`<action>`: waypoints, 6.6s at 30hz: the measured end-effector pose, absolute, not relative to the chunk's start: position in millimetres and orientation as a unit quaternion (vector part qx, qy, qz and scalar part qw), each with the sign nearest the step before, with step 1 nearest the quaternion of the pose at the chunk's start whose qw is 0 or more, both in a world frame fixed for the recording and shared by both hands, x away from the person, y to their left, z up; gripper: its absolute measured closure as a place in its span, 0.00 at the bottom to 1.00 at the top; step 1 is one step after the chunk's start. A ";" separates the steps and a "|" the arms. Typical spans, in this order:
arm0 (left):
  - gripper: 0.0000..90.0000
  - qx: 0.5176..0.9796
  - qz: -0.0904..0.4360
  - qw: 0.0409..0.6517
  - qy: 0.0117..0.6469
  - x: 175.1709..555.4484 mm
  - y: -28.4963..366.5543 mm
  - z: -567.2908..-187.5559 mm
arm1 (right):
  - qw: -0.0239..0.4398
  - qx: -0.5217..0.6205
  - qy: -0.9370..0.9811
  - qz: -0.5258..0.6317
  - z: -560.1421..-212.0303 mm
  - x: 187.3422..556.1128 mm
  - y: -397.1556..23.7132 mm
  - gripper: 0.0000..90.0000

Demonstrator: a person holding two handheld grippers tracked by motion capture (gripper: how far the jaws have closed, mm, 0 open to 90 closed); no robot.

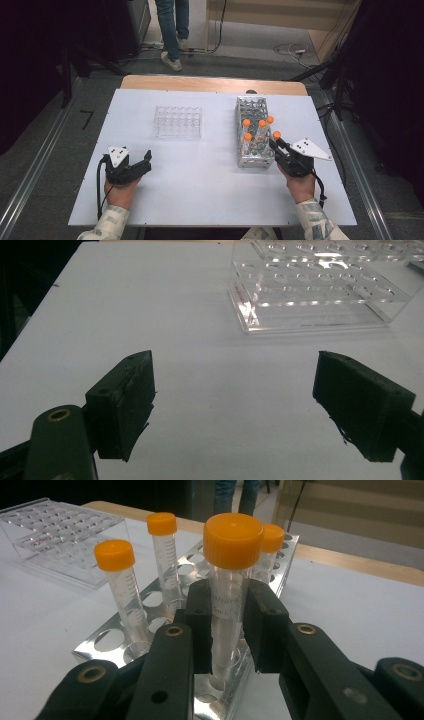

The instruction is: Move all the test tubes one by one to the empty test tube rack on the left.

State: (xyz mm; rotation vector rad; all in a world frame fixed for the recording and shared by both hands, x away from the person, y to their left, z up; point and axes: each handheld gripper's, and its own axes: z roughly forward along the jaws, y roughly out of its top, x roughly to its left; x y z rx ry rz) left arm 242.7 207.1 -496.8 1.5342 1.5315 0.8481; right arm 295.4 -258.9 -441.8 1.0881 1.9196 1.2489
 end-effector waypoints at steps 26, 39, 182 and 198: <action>0.20 0.605 0.334 0.398 0.603 242.5 207.0 -496.3 | 0.304 0.402 0.706 0.498 -420.0 280.8 -264.8 0.79; 0.20 0.602 0.334 0.402 0.604 242.3 207.2 -495.9 | 0.295 0.392 0.712 0.502 -413.0 270.4 -263.8 0.79; 0.42 0.702 0.226 0.540 0.406 227.8 84.3 -440.8 | 0.161 0.253 0.821 0.486 -460.5 270.6 -115.0 0.79; 0.65 0.716 0.219 0.537 0.387 230.1 80.1 -444.4 | 0.151 0.241 0.825 0.489 -459.8 264.6 -109.4 0.79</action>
